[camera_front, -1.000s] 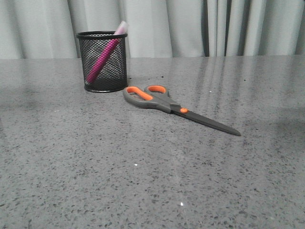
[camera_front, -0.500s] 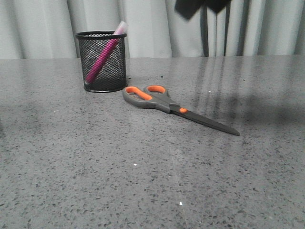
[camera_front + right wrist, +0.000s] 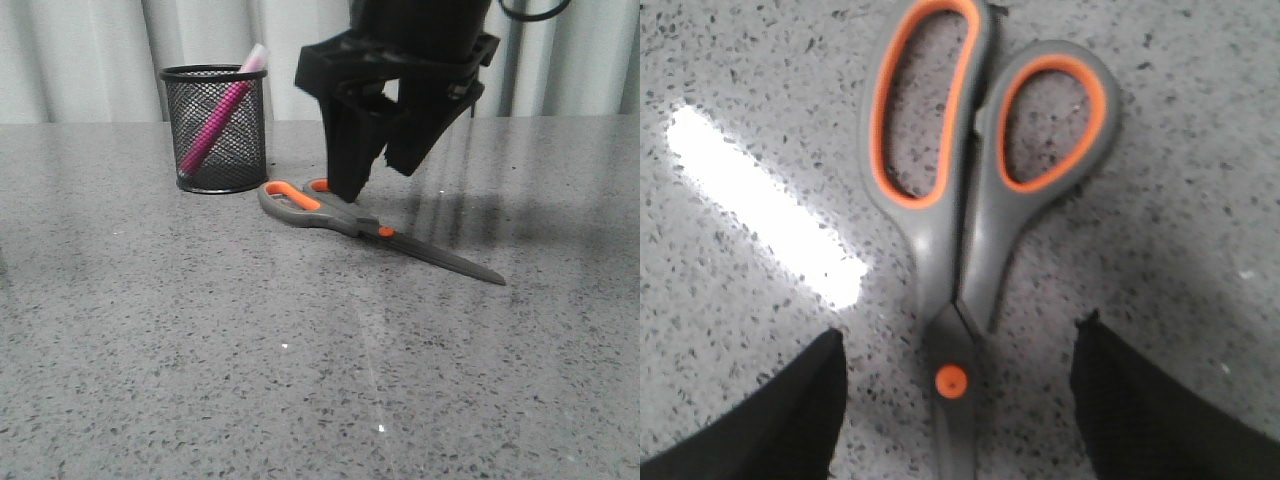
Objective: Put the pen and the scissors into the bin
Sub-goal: 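Lower the right gripper over the scissors and grasp the orange handles, then lift the scissors and carry them above the mesh cup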
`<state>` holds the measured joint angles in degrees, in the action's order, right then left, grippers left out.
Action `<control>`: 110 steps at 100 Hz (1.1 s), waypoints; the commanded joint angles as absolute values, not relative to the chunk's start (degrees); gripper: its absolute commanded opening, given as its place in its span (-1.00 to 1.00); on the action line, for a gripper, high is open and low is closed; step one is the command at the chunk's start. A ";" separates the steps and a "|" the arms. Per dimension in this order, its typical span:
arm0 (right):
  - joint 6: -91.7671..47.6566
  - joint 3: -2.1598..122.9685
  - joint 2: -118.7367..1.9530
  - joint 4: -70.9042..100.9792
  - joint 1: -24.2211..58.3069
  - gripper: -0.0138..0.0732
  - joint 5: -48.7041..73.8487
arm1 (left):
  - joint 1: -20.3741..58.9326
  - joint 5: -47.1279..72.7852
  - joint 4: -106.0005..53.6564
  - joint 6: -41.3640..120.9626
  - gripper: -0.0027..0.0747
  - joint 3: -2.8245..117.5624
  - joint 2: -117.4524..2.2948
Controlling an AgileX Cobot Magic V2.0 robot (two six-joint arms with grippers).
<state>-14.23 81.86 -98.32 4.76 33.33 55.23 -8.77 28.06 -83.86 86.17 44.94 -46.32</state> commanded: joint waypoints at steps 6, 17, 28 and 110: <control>-14.32 83.97 -97.09 5.29 33.68 0.31 52.02 | -8.40 27.82 -86.53 86.19 -0.98 46.29 -45.85; -14.32 83.97 -98.49 5.29 33.68 0.31 51.57 | -8.33 27.82 -86.53 86.19 -0.98 46.29 -45.97; -14.32 83.97 -99.29 5.29 33.68 0.31 50.30 | -8.33 27.82 -86.53 86.19 -0.98 46.29 -45.97; -15.32 83.97 -101.65 5.33 34.02 -0.60 50.66 | -8.26 27.82 -86.53 86.19 -0.98 46.29 -45.97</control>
<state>-14.78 82.30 -103.94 5.72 34.07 51.21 -8.65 27.96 -83.86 86.17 44.94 -46.32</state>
